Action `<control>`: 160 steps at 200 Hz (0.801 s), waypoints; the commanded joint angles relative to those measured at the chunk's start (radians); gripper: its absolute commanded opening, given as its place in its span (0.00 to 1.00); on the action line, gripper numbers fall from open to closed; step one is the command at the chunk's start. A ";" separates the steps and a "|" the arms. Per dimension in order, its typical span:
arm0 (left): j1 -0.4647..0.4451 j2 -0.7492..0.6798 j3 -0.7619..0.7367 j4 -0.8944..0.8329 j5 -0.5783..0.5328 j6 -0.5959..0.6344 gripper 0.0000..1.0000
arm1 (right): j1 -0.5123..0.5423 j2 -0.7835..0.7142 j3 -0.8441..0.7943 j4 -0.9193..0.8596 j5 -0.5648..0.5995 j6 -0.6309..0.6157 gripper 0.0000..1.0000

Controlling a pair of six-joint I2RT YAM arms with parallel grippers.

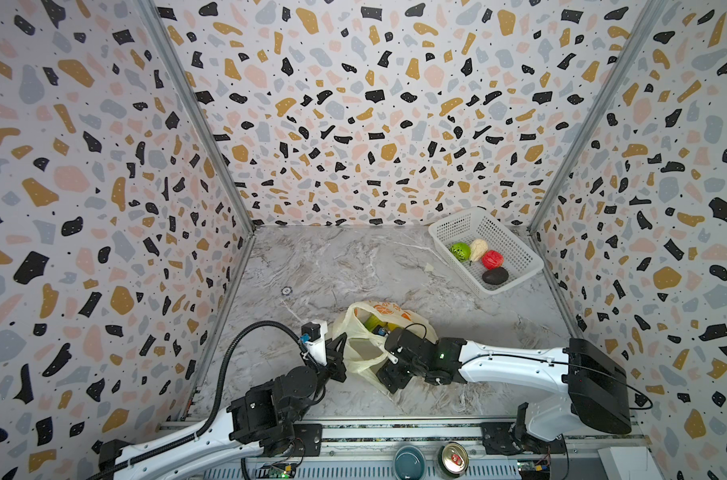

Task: Untie the knot of the plastic bag and take out the fruit
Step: 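Lower the right gripper onto the yellow-green papaya inside the bag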

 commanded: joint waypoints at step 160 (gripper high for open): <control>-0.004 -0.036 -0.028 0.083 0.119 0.002 0.00 | -0.229 0.294 0.317 0.075 -0.230 0.060 0.94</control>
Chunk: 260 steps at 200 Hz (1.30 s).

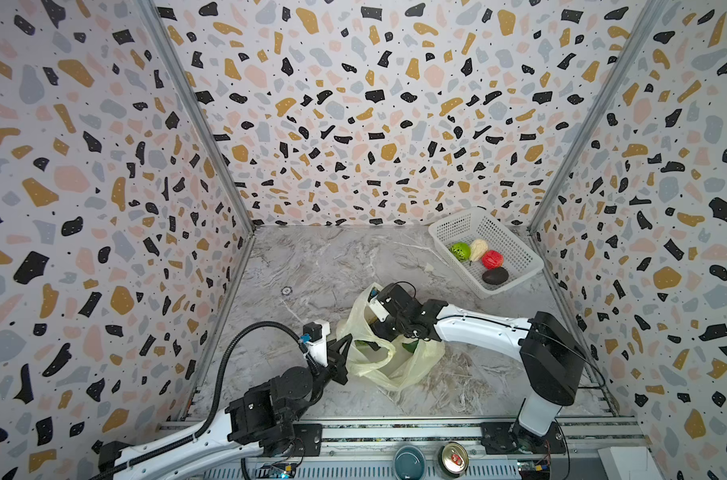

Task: Untie the knot of the plastic bag and take out the fruit
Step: 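Lower the right gripper onto the yellow-green papaya inside the bag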

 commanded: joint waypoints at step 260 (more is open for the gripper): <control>-0.004 0.020 -0.083 0.087 0.108 -0.002 0.00 | -0.046 0.132 -0.085 0.230 0.162 0.298 0.57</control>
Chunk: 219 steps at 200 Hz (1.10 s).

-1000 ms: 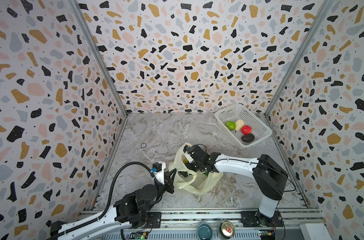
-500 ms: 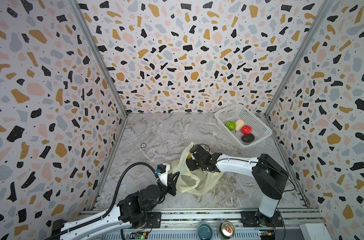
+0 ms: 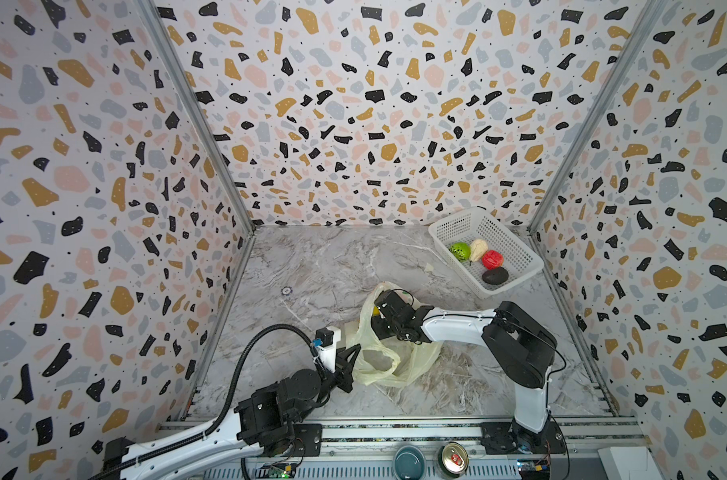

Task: Untie the knot of the plastic bag and take out the fruit
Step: 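Close the right gripper on the papaya and lift it out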

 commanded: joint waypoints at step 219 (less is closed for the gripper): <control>-0.004 -0.024 0.001 0.013 -0.106 0.039 0.00 | 0.066 -0.505 -0.161 -0.280 -0.215 -0.178 0.48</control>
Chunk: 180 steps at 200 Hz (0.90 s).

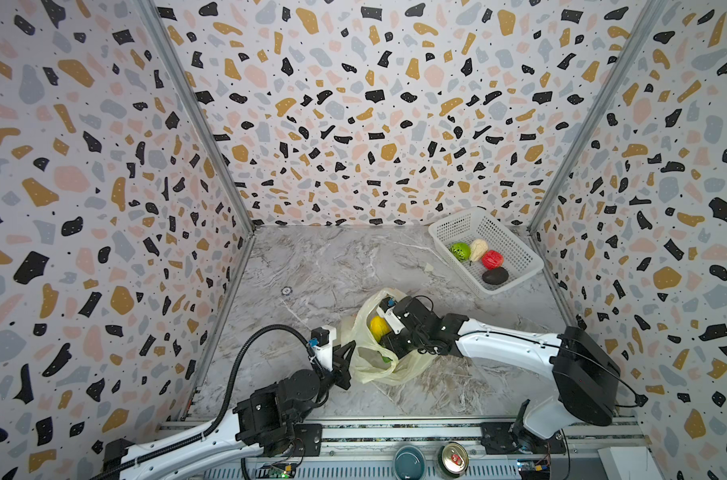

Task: Untie the knot of the plastic bag and take out the fruit
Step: 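Close the right gripper on the papaya and lift it out, then carry the papaya over the white basket with the right gripper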

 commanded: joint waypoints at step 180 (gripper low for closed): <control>-0.004 -0.022 0.005 0.008 -0.040 0.026 0.00 | -0.382 -0.348 0.197 -0.278 -0.114 -0.143 0.48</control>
